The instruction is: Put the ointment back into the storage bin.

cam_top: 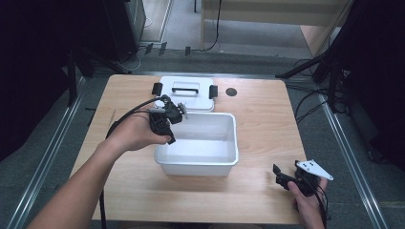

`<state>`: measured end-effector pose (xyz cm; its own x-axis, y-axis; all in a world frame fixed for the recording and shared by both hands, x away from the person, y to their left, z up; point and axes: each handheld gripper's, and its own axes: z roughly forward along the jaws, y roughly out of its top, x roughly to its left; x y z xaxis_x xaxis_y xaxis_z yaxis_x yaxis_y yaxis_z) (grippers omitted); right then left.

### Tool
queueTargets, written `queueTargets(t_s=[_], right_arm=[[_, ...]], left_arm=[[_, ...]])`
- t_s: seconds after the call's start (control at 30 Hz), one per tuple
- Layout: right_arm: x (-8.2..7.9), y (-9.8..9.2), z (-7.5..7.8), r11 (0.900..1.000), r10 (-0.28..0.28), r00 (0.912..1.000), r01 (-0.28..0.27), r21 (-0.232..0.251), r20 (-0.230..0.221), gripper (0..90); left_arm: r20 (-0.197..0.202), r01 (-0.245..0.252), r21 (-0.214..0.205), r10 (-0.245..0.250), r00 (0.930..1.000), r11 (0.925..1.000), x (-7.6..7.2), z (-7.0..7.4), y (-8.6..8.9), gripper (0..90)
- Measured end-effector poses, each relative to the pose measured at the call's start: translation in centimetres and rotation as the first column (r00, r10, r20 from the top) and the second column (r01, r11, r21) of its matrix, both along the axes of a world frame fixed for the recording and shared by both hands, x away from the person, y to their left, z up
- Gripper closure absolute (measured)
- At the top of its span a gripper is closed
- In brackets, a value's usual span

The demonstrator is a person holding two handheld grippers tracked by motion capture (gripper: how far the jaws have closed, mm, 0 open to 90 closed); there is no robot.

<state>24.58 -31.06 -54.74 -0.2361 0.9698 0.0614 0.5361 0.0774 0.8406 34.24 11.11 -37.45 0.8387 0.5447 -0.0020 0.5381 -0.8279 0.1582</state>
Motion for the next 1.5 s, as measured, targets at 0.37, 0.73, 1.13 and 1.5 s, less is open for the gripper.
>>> queueTargets(t_s=[0.37,0.73,1.13,1.5], right_arm=[[0.0,0.0,0.0,1.0000,-0.001,1.0000,0.001,-0.002,-0.001,13.6],[0.0,0.0,0.0,1.0000,0.001,1.0000,-0.001,-0.005,-0.001,13.6],[0.0,0.1,0.0,1.0000,-0.001,1.0000,0.001,-0.008,-0.003,13.7],[0.0,0.0,0.0,1.0000,-0.001,1.0000,0.001,-0.007,-0.003,13.7]], left_arm=[[0.025,-0.029,-0.015,0.029,0.9993,0.9995,-0.2,2.1,1.7,78.9],[0.035,-0.079,0.006,0.078,0.9963,0.9969,-0.3,2.5,4.5,78.2],[0.052,-0.139,0.025,0.138,0.9891,0.9900,-0.5,1.4,7.5,72.8],[0.083,-0.207,-0.039,0.209,0.9743,0.9776,-1.1,-0.8,10.0,45.1]])
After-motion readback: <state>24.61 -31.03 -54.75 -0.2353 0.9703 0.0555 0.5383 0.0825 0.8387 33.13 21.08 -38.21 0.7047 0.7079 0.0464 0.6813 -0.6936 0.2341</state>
